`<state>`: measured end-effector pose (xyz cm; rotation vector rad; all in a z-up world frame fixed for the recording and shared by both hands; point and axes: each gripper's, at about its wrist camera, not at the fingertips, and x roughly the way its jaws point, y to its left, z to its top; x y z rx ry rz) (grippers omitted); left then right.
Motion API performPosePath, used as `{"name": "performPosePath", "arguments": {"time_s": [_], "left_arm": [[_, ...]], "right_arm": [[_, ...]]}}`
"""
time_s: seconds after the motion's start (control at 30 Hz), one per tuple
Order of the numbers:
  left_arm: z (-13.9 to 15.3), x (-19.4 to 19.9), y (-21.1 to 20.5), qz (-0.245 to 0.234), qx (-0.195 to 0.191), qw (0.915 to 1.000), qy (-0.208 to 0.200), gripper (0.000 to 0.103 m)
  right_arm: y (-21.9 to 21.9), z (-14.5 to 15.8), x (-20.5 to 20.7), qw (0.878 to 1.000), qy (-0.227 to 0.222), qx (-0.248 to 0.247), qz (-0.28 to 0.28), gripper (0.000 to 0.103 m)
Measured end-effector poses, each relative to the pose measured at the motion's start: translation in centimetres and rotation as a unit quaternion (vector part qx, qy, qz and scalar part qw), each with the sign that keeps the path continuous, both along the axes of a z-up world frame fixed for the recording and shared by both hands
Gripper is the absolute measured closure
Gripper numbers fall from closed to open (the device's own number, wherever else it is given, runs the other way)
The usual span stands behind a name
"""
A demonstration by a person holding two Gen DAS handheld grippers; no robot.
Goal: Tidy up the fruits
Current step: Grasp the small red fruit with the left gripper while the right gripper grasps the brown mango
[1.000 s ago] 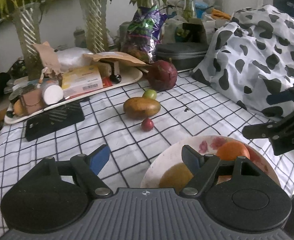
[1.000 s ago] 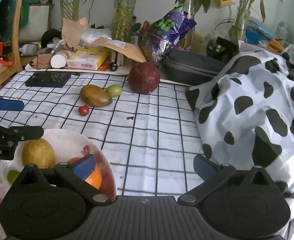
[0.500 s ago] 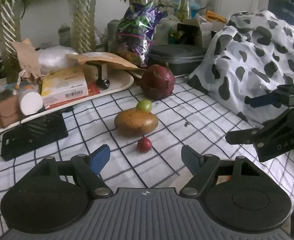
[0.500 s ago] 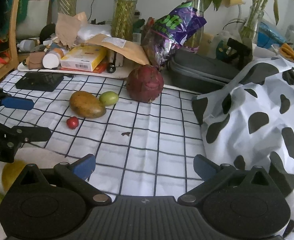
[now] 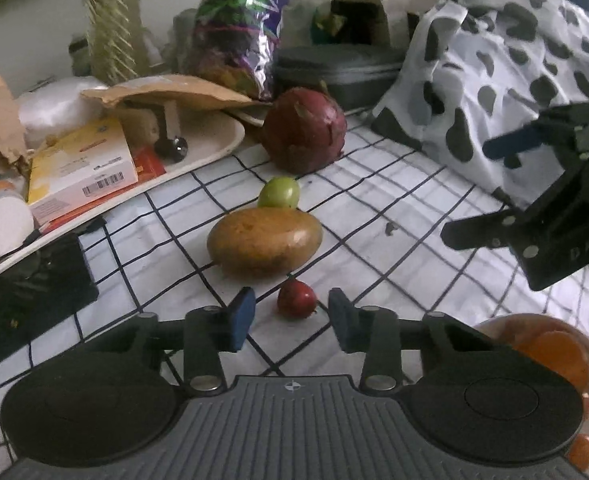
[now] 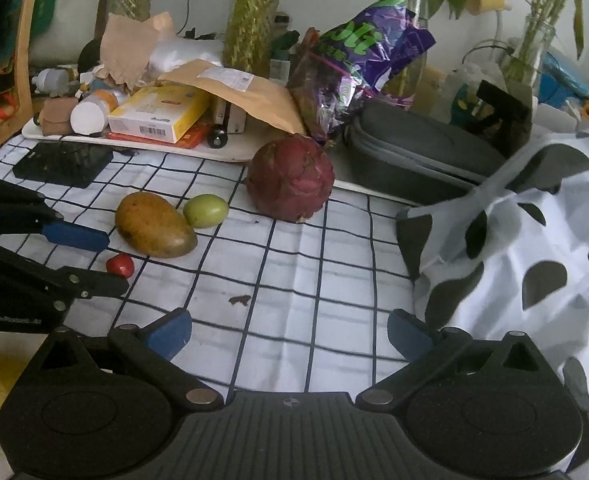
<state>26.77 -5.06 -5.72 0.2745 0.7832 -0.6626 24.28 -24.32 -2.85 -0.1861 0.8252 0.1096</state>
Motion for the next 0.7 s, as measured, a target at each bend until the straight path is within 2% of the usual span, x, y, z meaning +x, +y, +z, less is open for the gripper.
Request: {"name": "performPosePath", "arguments": {"time_s": [0.07, 0.13, 0.17, 0.4, 0.63, 0.7], "left_arm": [[-0.3, 0.4, 0.0, -0.003, -0.006, 1.0000, 0.006, 0.068], [-0.3, 0.5, -0.1, -0.007, -0.004, 1.0000, 0.002, 0.080], [-0.3, 0.5, -0.2, -0.007, -0.003, 1.0000, 0.001, 0.081], [0.5, 0.7, 0.5, 0.009, -0.003, 1.0000, 0.000, 0.082], [1.9, 1.4, 2.3, 0.051, -0.011, 0.9984, -0.021, 0.082], [2.3, 1.5, 2.8, 0.062, -0.011, 0.9977, -0.025, 0.082]], "right_arm": [[0.1, -0.1, 0.5, 1.000, 0.000, -0.004, 0.003, 0.000], [0.1, -0.1, 1.0, 1.000, 0.000, -0.004, 0.006, 0.000], [0.1, -0.2, 1.2, 1.000, 0.000, -0.005, 0.007, 0.000], [0.9, -0.8, 2.6, 1.000, 0.004, 0.002, 0.026, 0.000], [2.7, -1.4, 3.6, 0.995, 0.005, 0.043, 0.085, 0.000], [3.3, -1.5, 3.9, 0.993, 0.007, 0.054, 0.105, 0.010]]}}
